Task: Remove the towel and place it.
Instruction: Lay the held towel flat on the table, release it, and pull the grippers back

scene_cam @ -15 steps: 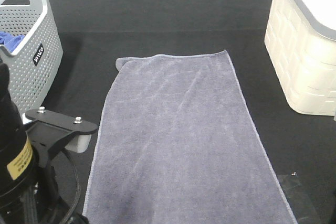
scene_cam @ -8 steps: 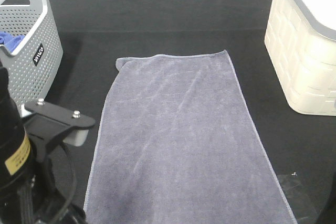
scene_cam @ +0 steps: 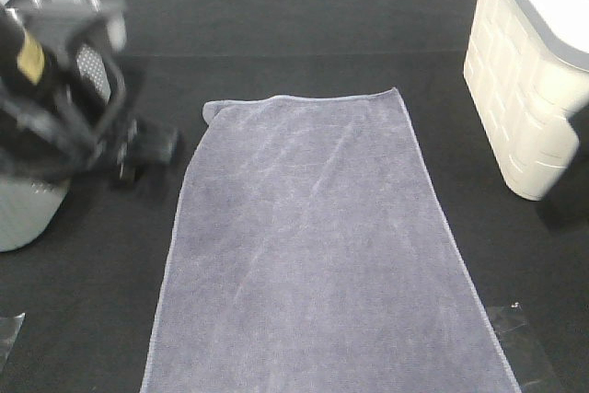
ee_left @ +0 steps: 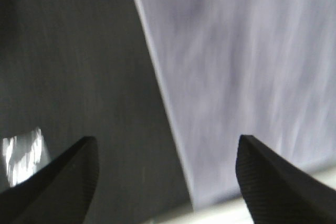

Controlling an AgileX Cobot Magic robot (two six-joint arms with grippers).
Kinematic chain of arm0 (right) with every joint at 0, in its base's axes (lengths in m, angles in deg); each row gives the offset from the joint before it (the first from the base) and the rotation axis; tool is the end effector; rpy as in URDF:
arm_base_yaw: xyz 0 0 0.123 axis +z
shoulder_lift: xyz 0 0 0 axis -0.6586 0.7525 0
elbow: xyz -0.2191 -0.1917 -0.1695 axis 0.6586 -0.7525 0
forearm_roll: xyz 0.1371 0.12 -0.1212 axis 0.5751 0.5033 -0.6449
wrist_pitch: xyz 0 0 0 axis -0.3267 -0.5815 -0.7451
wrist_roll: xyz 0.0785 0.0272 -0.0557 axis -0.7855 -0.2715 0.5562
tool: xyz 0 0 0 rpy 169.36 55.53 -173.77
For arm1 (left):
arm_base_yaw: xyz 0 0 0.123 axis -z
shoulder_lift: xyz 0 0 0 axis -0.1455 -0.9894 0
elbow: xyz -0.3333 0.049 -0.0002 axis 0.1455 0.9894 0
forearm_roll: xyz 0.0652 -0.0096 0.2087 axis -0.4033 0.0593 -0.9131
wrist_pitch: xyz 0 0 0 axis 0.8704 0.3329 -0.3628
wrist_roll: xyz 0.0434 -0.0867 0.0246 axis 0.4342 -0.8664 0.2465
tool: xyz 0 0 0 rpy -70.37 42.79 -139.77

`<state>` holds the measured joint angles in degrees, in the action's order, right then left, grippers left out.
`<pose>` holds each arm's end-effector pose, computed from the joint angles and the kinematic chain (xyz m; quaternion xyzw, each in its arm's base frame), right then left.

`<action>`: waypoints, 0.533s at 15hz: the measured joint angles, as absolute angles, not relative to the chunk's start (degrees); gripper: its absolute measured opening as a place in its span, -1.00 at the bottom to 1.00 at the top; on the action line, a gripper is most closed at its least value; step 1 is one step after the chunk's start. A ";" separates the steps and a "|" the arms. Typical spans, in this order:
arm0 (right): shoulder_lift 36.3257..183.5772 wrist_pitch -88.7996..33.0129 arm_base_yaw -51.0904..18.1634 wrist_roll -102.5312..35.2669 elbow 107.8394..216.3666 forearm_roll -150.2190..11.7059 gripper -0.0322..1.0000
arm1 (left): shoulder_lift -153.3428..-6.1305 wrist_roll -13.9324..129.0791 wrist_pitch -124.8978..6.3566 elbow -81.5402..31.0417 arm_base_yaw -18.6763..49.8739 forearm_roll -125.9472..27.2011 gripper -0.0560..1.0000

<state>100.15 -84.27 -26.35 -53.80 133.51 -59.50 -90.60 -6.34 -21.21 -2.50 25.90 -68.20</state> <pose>0.1225 0.0610 0.3473 -0.1079 0.9714 0.1630 0.1351 0.2166 -0.1401 0.3112 0.0642 0.9718 -0.0866 0.2099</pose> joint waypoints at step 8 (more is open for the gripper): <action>117.80 -81.24 -26.35 -52.60 149.15 -59.56 -0.13 | -103.67 -2.84 -34.85 -11.44 13.87 -68.31 0.31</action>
<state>117.80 -81.24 -26.35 -52.60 149.15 -59.56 -103.67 -2.84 -34.85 -11.44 13.87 -68.31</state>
